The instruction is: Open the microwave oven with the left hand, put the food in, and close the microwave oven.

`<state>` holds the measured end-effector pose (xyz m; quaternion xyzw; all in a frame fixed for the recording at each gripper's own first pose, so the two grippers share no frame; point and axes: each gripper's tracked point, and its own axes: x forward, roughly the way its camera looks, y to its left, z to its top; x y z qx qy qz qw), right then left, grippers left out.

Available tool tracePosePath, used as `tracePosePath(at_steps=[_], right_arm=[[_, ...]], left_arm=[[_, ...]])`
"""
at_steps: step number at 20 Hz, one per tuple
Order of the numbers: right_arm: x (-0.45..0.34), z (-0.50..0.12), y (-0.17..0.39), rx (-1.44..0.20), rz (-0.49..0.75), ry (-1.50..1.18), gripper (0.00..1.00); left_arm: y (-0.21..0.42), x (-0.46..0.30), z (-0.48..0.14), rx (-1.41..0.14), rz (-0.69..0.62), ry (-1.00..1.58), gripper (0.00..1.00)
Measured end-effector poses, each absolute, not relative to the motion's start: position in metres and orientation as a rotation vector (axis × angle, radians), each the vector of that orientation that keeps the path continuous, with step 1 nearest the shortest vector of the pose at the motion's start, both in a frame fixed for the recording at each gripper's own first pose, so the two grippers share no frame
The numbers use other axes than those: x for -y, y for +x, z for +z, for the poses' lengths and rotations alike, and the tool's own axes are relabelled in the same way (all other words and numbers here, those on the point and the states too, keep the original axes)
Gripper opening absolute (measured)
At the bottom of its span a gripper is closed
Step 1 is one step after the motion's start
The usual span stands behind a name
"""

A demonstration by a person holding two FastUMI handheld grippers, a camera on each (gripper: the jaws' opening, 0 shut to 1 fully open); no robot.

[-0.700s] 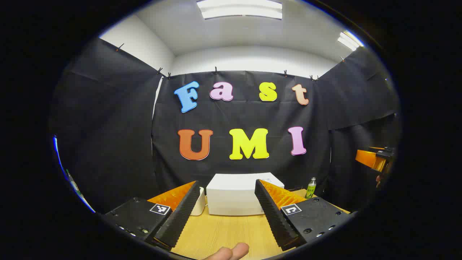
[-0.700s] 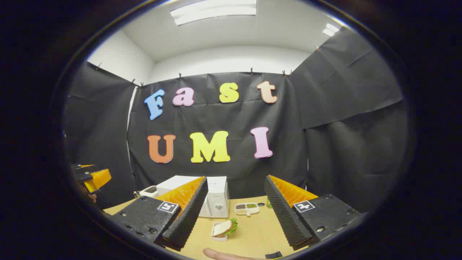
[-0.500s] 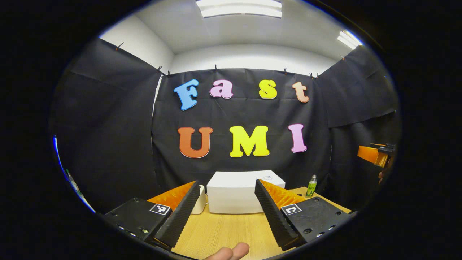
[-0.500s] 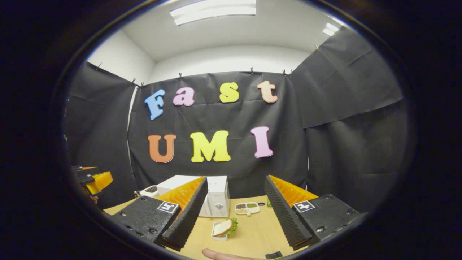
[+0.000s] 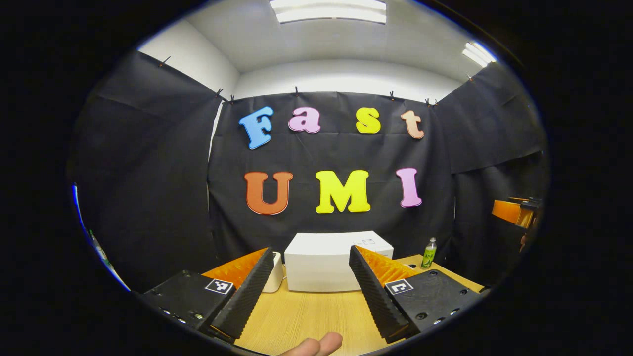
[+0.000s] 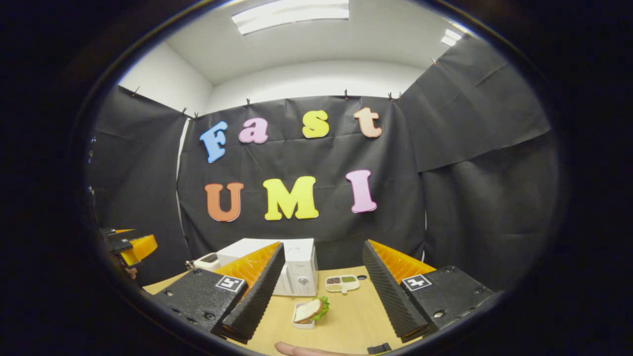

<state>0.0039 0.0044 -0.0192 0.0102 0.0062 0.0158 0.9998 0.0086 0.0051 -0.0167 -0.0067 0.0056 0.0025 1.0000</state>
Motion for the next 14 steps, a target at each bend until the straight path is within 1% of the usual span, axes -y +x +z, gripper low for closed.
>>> tracePosePath(at_steps=[1, 2, 6, 7, 8, 9, 11, 13, 14], right_arm=[[-0.005, -0.022, 0.006, -0.012, 0.036, 0.022, 0.91], [-0.005, -0.027, 0.009, -0.012, 0.043, 0.024, 1.0], [-0.003, -0.045, 0.027, -0.034, 0.077, 0.053, 1.0], [0.0, -0.049, 0.032, -0.039, 0.086, 0.061, 0.91], [0.001, -0.052, 0.035, -0.043, 0.104, 0.074, 1.0], [0.0, -0.054, 0.04, -0.043, 0.127, 0.088, 0.92], [0.011, -0.058, 0.047, -0.037, 0.138, 0.106, 0.92], [0.029, -0.065, 0.057, -0.036, 0.115, 0.099, 0.91], [0.037, -0.069, 0.061, -0.036, 0.099, 0.09, 1.0]], left_arm=[[0.012, -0.003, -0.018, -0.005, 0.008, -0.027, 0.95], [0.017, -0.002, -0.02, -0.001, 0.011, -0.036, 0.95], [0.051, 0.008, -0.039, 0.01, 0.007, -0.073, 0.95], [0.063, 0.009, -0.047, 0.008, 0.01, -0.087, 0.95], [0.076, 0.01, -0.056, -0.005, 0.021, -0.101, 0.95], [0.089, 0.012, -0.069, -0.033, 0.025, -0.107, 0.95], [0.117, 0.024, -0.098, -0.093, 0.017, -0.104, 0.95], [0.144, 0.034, -0.123, -0.134, 0.017, -0.09, 0.95], [0.158, 0.044, -0.134, -0.147, 0.006, -0.084, 0.95]])
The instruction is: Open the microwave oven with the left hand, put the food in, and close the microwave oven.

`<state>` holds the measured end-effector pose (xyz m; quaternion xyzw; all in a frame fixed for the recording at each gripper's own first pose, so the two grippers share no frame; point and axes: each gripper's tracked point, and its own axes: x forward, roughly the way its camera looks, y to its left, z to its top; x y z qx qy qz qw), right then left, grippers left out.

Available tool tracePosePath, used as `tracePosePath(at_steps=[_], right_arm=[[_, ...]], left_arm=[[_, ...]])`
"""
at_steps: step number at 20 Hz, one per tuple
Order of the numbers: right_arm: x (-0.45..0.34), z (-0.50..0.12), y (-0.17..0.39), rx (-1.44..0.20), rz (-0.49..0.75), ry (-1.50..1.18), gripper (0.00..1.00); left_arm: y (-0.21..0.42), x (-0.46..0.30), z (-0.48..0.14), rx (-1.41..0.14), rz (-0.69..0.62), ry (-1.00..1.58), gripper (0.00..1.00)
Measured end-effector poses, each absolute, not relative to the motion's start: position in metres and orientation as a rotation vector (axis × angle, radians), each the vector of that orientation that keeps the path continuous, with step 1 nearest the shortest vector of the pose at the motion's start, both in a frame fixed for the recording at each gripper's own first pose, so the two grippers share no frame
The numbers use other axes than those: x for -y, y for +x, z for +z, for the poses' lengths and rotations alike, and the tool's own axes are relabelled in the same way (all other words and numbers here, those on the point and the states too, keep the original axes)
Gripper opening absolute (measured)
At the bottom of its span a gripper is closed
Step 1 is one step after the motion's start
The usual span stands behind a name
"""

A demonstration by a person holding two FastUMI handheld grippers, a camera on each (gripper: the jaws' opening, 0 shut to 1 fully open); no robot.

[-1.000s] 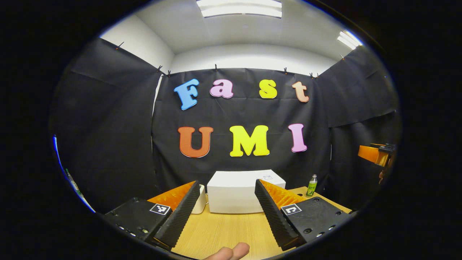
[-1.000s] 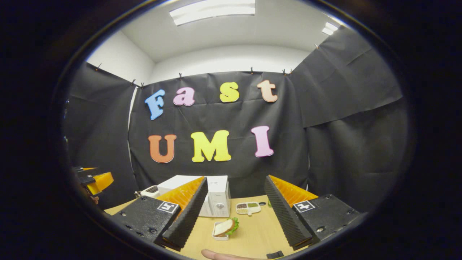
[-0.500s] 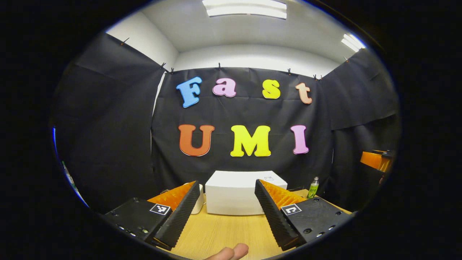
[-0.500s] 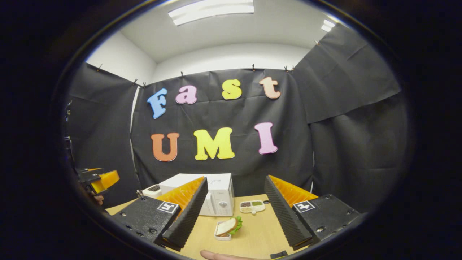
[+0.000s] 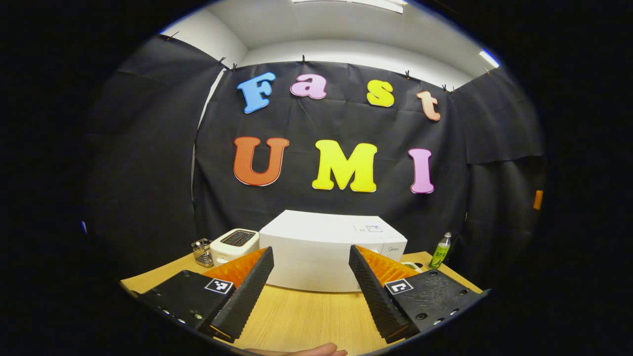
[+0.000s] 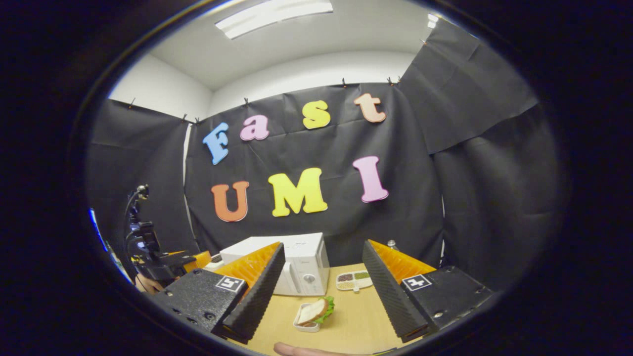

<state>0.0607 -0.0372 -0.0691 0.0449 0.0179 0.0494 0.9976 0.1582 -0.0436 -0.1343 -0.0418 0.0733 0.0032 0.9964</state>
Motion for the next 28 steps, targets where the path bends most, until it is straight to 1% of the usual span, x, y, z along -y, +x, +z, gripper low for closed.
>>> tracePosePath(at_steps=[1, 4, 5, 6, 7, 10, 11, 12, 13, 14, 15, 16, 17, 18, 19, 20, 21, 22, 23, 24, 25, 26, 27, 28], right_arm=[[0.046, -0.071, 0.066, -0.034, 0.083, 0.082, 0.91], [0.069, -0.078, 0.075, -0.034, 0.044, 0.07, 0.91], [0.076, -0.082, 0.077, -0.041, 0.035, 0.071, 1.0], [0.081, -0.085, 0.078, -0.047, 0.03, 0.072, 1.0], [0.087, -0.088, 0.08, -0.051, 0.026, 0.071, 0.91], [0.108, -0.099, 0.084, -0.065, -0.002, 0.062, 0.91], [0.113, -0.103, 0.085, -0.068, -0.004, 0.066, 1.0], [0.118, -0.108, 0.085, -0.071, -0.005, 0.07, 0.91], [0.124, -0.113, 0.086, -0.078, -0.008, 0.073, 0.91], [0.131, -0.12, 0.087, -0.086, -0.016, 0.076, 1.0], [0.138, -0.124, 0.089, -0.092, -0.027, 0.076, 0.91], [0.145, -0.13, 0.091, -0.097, -0.037, 0.075, 1.0], [0.151, -0.134, 0.092, -0.1, -0.048, 0.074, 0.91], [0.156, -0.138, 0.094, -0.103, -0.057, 0.072, 0.91], [0.161, -0.143, 0.096, -0.109, -0.066, 0.07, 0.91], [0.164, -0.148, 0.096, -0.118, -0.072, 0.07, 0.91], [0.168, -0.153, 0.096, -0.13, -0.078, 0.07, 0.91], [0.173, -0.159, 0.096, -0.142, -0.085, 0.072, 0.92], [0.177, -0.164, 0.096, -0.154, -0.095, 0.074, 1.0], [0.181, -0.169, 0.095, -0.164, -0.104, 0.074, 0.92], [0.184, -0.172, 0.094, -0.17, -0.114, 0.074, 0.91], [0.188, -0.174, 0.091, -0.173, -0.125, 0.077, 0.92], [0.191, -0.175, 0.089, -0.174, -0.134, 0.081, 0.91], [0.193, -0.176, 0.086, -0.174, -0.141, 0.085, 1.0]], left_arm=[[0.173, 0.054, -0.145, -0.154, -0.006, -0.083, 0.95], [0.213, 0.091, -0.175, -0.176, -0.062, -0.086, 0.95], [0.224, 0.104, -0.185, -0.187, -0.083, -0.095, 0.95], [0.234, 0.119, -0.194, -0.192, -0.104, -0.106, 0.95], [0.245, 0.129, -0.201, -0.198, -0.116, -0.111, 0.95], [0.272, 0.155, -0.232, -0.236, -0.128, -0.117, 0.95], [0.278, 0.158, -0.241, -0.252, -0.118, -0.111, 0.96], [0.284, 0.161, -0.247, -0.255, -0.106, -0.103, 0.95], [0.29, 0.165, -0.253, -0.259, -0.102, -0.093, 0.95], [0.295, 0.171, -0.26, -0.262, -0.105, -0.086, 0.95], [0.3, 0.174, -0.266, -0.271, -0.106, -0.082, 0.94], [0.304, 0.178, -0.273, -0.277, -0.108, -0.083, 0.94], [0.307, 0.184, -0.28, -0.289, -0.11, -0.087, 0.94], [0.312, 0.189, -0.286, -0.302, -0.126, -0.096, 0.82], [0.315, 0.195, -0.29, -0.311, -0.144, -0.103, 0.92], [0.318, 0.2, -0.295, -0.317, -0.163, -0.102, 0.89], [0.319, 0.197, -0.3, -0.332, -0.142, -0.092, 0.77], [0.322, 0.191, -0.301, -0.335, -0.107, -0.066, 0.58], [0.319, 0.195, -0.306, -0.354, -0.121, -0.062, 0.29], [0.315, 0.195, -0.306, -0.358, -0.12, -0.066, 0.35], [0.318, 0.196, -0.306, -0.35, -0.118, -0.055, 0.17], [0.318, 0.196, -0.307, -0.341, -0.123, -0.025, 0.25], [0.317, 0.194, -0.304, -0.332, -0.137, -0.004, 0.18], [0.315, 0.194, -0.307, -0.335, -0.149, -0.014, 0.18]])
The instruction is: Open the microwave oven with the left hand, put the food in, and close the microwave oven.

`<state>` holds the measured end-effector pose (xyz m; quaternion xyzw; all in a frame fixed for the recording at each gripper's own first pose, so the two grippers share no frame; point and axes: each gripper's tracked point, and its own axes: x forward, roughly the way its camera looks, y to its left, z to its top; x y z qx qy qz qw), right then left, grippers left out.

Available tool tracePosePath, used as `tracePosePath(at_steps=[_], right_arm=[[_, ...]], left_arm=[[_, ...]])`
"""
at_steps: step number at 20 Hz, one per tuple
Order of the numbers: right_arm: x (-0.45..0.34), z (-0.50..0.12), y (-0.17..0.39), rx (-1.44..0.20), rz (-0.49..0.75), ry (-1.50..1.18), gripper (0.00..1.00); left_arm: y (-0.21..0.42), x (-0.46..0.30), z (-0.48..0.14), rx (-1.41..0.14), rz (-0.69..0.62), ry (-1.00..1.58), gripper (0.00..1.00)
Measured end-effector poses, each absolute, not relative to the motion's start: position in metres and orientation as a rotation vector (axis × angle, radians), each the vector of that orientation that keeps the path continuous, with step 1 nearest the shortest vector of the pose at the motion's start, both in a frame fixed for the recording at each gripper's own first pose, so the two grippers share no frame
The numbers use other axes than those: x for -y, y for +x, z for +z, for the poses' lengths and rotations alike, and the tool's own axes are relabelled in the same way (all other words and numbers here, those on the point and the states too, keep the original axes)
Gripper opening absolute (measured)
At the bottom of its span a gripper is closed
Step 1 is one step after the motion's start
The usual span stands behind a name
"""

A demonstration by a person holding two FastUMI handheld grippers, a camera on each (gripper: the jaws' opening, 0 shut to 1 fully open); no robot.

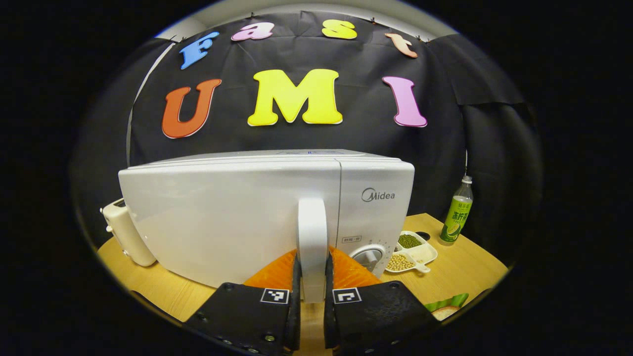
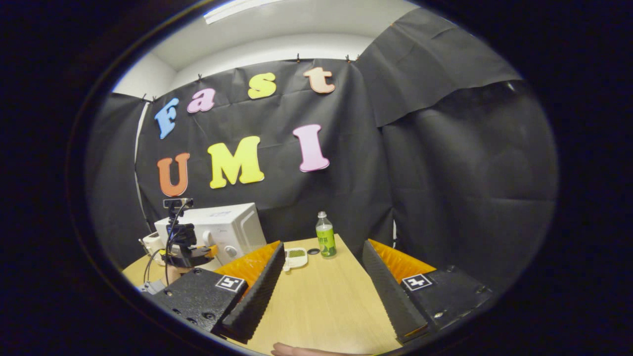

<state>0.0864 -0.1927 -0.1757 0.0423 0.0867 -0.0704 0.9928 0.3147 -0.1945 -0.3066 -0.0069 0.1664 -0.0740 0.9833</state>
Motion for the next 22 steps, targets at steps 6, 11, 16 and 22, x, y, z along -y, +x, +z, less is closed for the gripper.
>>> tracePosePath(at_steps=[6, 11, 16, 22], right_arm=[[0.186, -0.166, 0.071, -0.154, -0.138, 0.079, 1.0], [0.166, -0.159, 0.066, -0.149, -0.121, 0.087, 1.0], [0.136, -0.155, 0.056, -0.145, -0.091, 0.082, 1.0], [0.104, -0.152, 0.047, -0.147, -0.051, 0.095, 0.91]], left_arm=[[0.28, 0.189, -0.299, -0.304, -0.22, 0.0, 0.1], [0.237, 0.176, -0.292, -0.259, -0.364, -0.027, 0.09], [0.197, 0.152, -0.287, -0.23, -0.428, -0.037, 0.09], [0.156, 0.118, -0.283, -0.198, -0.46, -0.048, 0.09]])
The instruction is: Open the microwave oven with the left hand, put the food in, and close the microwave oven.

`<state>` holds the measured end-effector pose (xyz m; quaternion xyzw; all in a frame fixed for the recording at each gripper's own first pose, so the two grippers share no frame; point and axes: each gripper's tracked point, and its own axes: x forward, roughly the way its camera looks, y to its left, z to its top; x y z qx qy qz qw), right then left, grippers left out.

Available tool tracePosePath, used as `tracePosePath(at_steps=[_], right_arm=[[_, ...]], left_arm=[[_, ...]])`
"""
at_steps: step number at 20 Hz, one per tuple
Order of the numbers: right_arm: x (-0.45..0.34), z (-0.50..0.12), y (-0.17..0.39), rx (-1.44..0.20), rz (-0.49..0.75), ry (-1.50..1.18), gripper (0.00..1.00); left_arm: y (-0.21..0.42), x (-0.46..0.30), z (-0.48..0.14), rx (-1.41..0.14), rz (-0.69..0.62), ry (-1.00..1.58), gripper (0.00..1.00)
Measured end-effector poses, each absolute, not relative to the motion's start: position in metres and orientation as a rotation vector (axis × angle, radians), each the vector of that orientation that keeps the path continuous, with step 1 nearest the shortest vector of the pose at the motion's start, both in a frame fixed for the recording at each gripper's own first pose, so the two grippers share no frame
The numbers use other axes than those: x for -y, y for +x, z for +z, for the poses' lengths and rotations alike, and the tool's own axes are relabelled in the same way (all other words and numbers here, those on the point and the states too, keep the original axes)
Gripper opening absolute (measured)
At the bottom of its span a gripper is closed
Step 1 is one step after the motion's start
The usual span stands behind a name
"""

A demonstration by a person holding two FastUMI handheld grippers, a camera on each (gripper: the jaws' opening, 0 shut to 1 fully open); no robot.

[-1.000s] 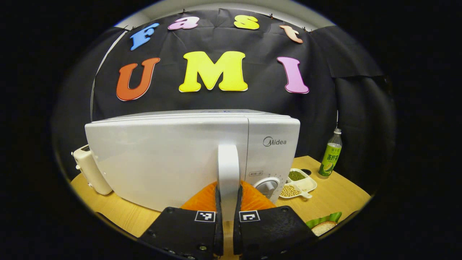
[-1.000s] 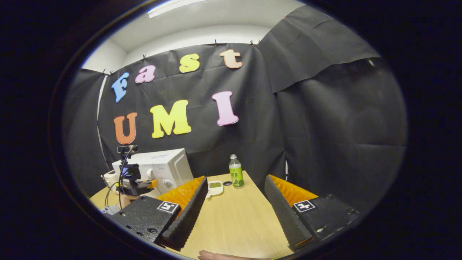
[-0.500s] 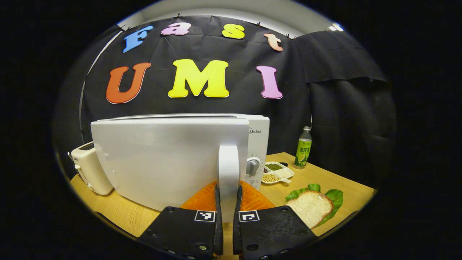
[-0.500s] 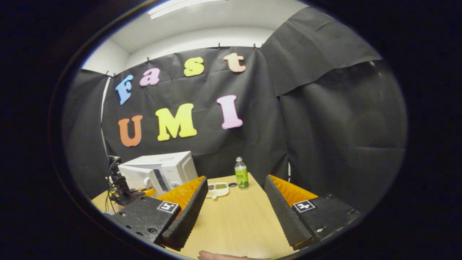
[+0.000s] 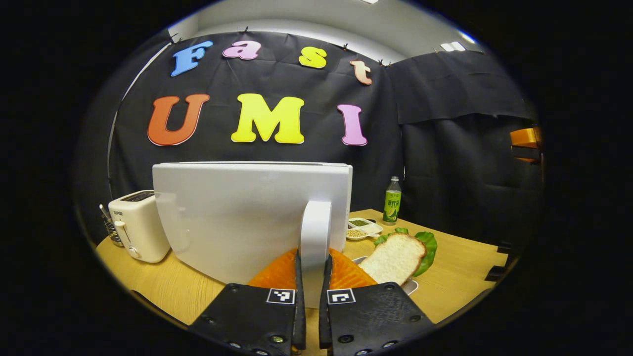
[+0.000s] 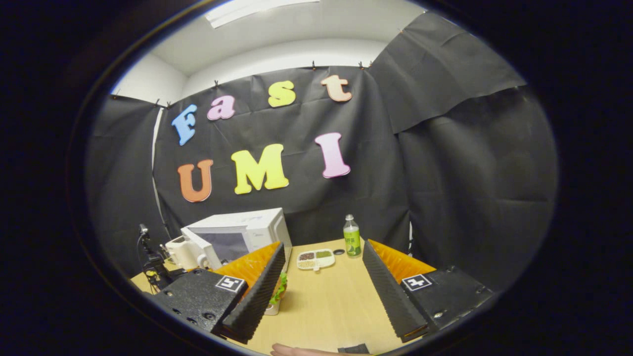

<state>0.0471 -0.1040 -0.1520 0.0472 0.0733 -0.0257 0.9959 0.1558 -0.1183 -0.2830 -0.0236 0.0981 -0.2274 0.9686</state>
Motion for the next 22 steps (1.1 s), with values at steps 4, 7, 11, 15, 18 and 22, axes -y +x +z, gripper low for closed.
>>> tracePosePath(at_steps=[4, 7, 11, 15, 18, 22], right_arm=[[0.088, -0.159, 0.044, -0.166, -0.033, 0.087, 1.0], [0.078, -0.167, 0.044, -0.191, -0.012, 0.089, 0.91], [0.072, -0.174, 0.053, -0.221, 0.011, 0.09, 1.0], [0.066, -0.179, 0.077, -0.255, 0.022, 0.059, 1.0], [0.061, -0.188, 0.097, -0.294, 0.05, 0.03, 1.0], [0.057, -0.211, 0.128, -0.404, 0.109, -0.009, 0.92]], left_arm=[[0.129, 0.087, -0.281, -0.188, -0.443, -0.035, 0.13], [0.107, 0.037, -0.276, -0.171, -0.325, -0.019, 0.25], [0.073, -0.037, -0.262, -0.171, -0.094, -0.017, 0.98], [0.045, -0.076, -0.231, -0.16, 0.056, 0.007, 0.98], [0.033, -0.088, -0.214, -0.178, 0.102, -0.019, 0.84], [0.026, -0.092, -0.193, -0.193, 0.122, -0.031, 0.95]])
